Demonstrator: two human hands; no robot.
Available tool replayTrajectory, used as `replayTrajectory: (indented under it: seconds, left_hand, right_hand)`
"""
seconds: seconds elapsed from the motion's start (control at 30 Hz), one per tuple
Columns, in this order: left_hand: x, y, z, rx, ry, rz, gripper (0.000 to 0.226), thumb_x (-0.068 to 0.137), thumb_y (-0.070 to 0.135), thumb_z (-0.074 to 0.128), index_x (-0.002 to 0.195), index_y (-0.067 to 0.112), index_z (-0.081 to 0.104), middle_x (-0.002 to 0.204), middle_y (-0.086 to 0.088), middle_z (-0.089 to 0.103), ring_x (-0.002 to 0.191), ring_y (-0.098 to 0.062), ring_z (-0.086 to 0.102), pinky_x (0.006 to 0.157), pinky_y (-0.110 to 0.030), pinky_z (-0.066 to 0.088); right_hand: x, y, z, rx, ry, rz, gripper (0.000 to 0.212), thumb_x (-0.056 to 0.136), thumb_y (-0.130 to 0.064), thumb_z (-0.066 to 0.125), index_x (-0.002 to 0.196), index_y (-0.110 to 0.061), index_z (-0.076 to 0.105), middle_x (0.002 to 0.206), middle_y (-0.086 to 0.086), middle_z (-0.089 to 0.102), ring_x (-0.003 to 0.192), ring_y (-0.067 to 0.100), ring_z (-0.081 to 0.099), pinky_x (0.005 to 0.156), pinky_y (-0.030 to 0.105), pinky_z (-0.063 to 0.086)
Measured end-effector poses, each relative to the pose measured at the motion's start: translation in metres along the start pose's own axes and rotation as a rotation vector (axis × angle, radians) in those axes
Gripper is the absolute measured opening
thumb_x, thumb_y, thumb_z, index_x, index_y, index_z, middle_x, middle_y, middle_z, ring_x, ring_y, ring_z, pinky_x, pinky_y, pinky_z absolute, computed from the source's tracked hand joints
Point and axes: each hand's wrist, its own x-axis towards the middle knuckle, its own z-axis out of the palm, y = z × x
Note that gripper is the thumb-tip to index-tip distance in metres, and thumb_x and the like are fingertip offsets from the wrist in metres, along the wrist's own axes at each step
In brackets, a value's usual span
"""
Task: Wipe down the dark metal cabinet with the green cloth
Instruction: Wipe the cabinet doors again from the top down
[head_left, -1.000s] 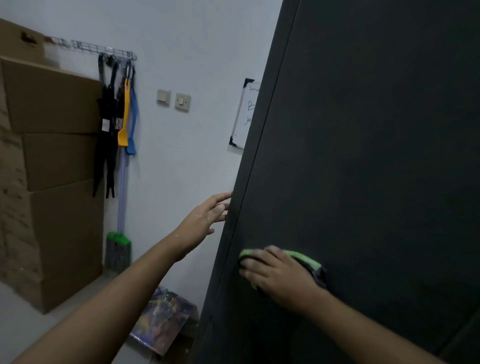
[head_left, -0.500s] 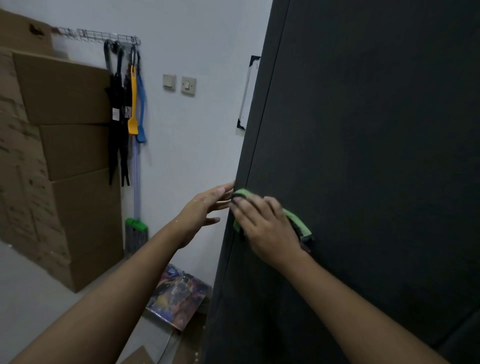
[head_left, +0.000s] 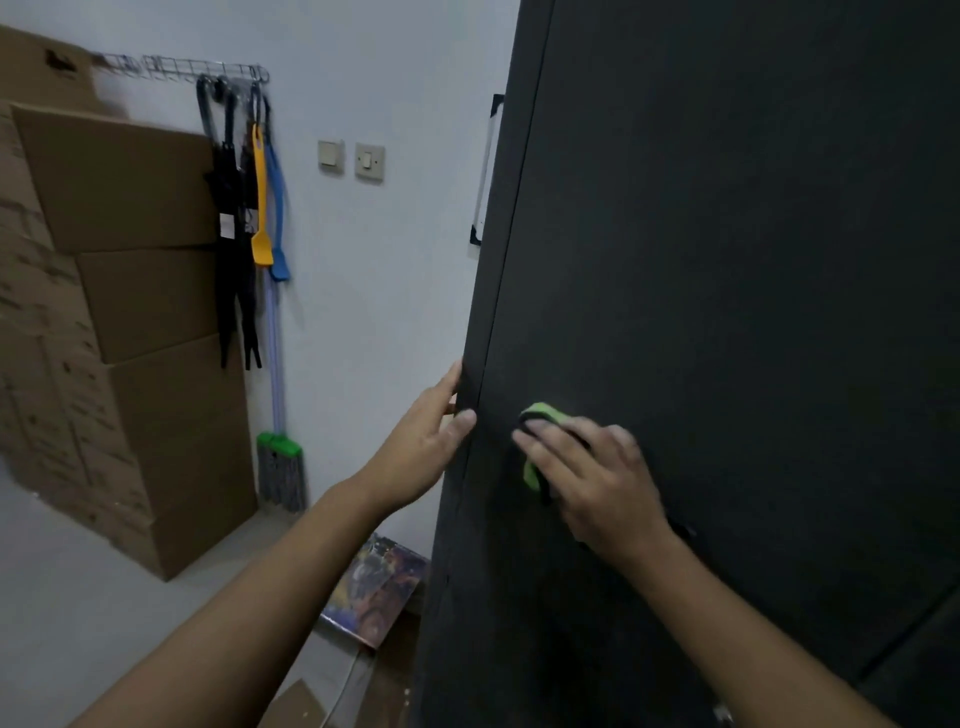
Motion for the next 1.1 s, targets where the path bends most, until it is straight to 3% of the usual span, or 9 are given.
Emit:
replayTrajectory:
  seconds: [0.07, 0.17, 0.3, 0.43, 0.57, 0.7, 0.83, 0.97, 1.1]
  left_hand:
    - [-0.003, -0.002, 0.021, 0.256, -0.002, -0.002, 0.080, 0.099, 0.051, 0.039, 0.154, 0.029, -0.015, 0.164, -0.002, 0.004, 0.148, -0.020, 0.010, 0.121, -0.044, 0.014]
    - [-0.010, 0.004, 0.056, 0.437, 0.044, -0.024, 0.088, 0.099, 0.052, 0.037, 0.145, 0.030, -0.035, 0.155, -0.012, -0.035, 0.146, -0.032, -0.022, 0.116, -0.043, -0.006]
    - [-0.009, 0.012, 0.078, 0.425, 0.148, -0.061, 0.095, 0.098, 0.050, 0.042, 0.143, 0.027, -0.038, 0.149, -0.015, -0.045, 0.143, -0.038, -0.027, 0.114, -0.044, -0.008]
    - [-0.006, 0.021, 0.093, 0.409, 0.191, -0.095, 0.100, 0.094, 0.059, 0.041, 0.143, 0.023, -0.039, 0.145, -0.017, -0.048, 0.140, -0.039, -0.033, 0.113, -0.046, -0.011]
    - [0.000, 0.031, 0.118, 0.441, 0.259, -0.112, 0.095, 0.095, 0.056, 0.036, 0.147, 0.015, -0.032, 0.150, -0.022, -0.041, 0.142, -0.038, -0.032, 0.117, -0.060, -0.006]
    - [-0.003, 0.049, 0.143, 0.543, 0.266, 0.183, 0.083, 0.087, 0.037, 0.056, 0.155, 0.021, 0.009, 0.158, -0.026, -0.004, 0.148, -0.040, -0.001, 0.112, -0.068, -0.005]
    - [-0.011, 0.064, 0.169, 0.454, 0.258, 0.370, 0.070, 0.079, 0.024, 0.065, 0.139, 0.023, 0.028, 0.146, -0.018, 0.022, 0.140, -0.036, 0.025, 0.115, -0.065, 0.000]
    - [-0.020, 0.067, 0.189, 0.400, 0.175, 0.475, 0.072, 0.072, 0.009, 0.068, 0.133, 0.023, 0.031, 0.137, -0.015, 0.027, 0.128, -0.036, 0.038, 0.109, -0.070, 0.021]
    - [-0.021, 0.081, 0.208, 0.552, 0.061, 0.576, 0.085, 0.066, 0.014, 0.069, 0.141, 0.026, 0.032, 0.142, -0.018, 0.028, 0.133, -0.034, 0.032, 0.112, -0.067, 0.018]
  right_hand:
    - [-0.017, 0.015, -0.005, -0.049, 0.091, 0.039, 0.049, 0.096, -0.021, 0.053, 0.144, -0.027, 0.053, 0.146, -0.007, 0.054, 0.123, 0.022, 0.053, 0.094, 0.041, 0.039]
    - [-0.059, 0.020, 0.003, -0.105, -0.007, -0.152, 0.044, 0.102, -0.021, 0.042, 0.144, -0.027, 0.052, 0.145, -0.008, 0.054, 0.121, 0.021, 0.055, 0.093, 0.039, 0.038]
    - [-0.111, 0.040, 0.006, -0.131, -0.112, -0.286, 0.044, 0.100, -0.023, 0.047, 0.143, -0.029, 0.053, 0.142, -0.010, 0.055, 0.120, 0.019, 0.057, 0.093, 0.037, 0.036]
    - [-0.119, 0.073, -0.025, -0.096, 0.062, -0.058, 0.043, 0.105, -0.021, 0.041, 0.147, -0.030, 0.049, 0.141, -0.008, 0.058, 0.117, 0.020, 0.058, 0.088, 0.040, 0.041]
    - [-0.108, 0.085, -0.035, -0.043, 0.356, 0.394, 0.040, 0.103, -0.017, 0.038, 0.133, -0.020, 0.064, 0.134, 0.001, 0.063, 0.107, 0.030, 0.059, 0.088, 0.046, 0.046]
    - [-0.134, 0.067, -0.020, -0.076, 0.218, 0.165, 0.040, 0.101, -0.021, 0.045, 0.137, -0.029, 0.061, 0.139, -0.008, 0.060, 0.114, 0.022, 0.055, 0.089, 0.041, 0.042]
    - [-0.186, 0.080, -0.024, -0.143, 0.032, 0.004, 0.038, 0.102, -0.027, 0.053, 0.138, -0.035, 0.059, 0.141, -0.015, 0.057, 0.119, 0.014, 0.056, 0.092, 0.036, 0.038]
    - [-0.207, 0.113, -0.053, -0.113, 0.156, 0.169, 0.036, 0.104, -0.021, 0.048, 0.138, -0.029, 0.059, 0.137, -0.009, 0.062, 0.115, 0.019, 0.058, 0.084, 0.041, 0.045]
    - [-0.203, 0.145, -0.073, -0.117, 0.364, 0.410, 0.029, 0.105, -0.013, 0.049, 0.127, -0.016, 0.066, 0.130, 0.000, 0.063, 0.105, 0.028, 0.060, 0.083, 0.046, 0.050]
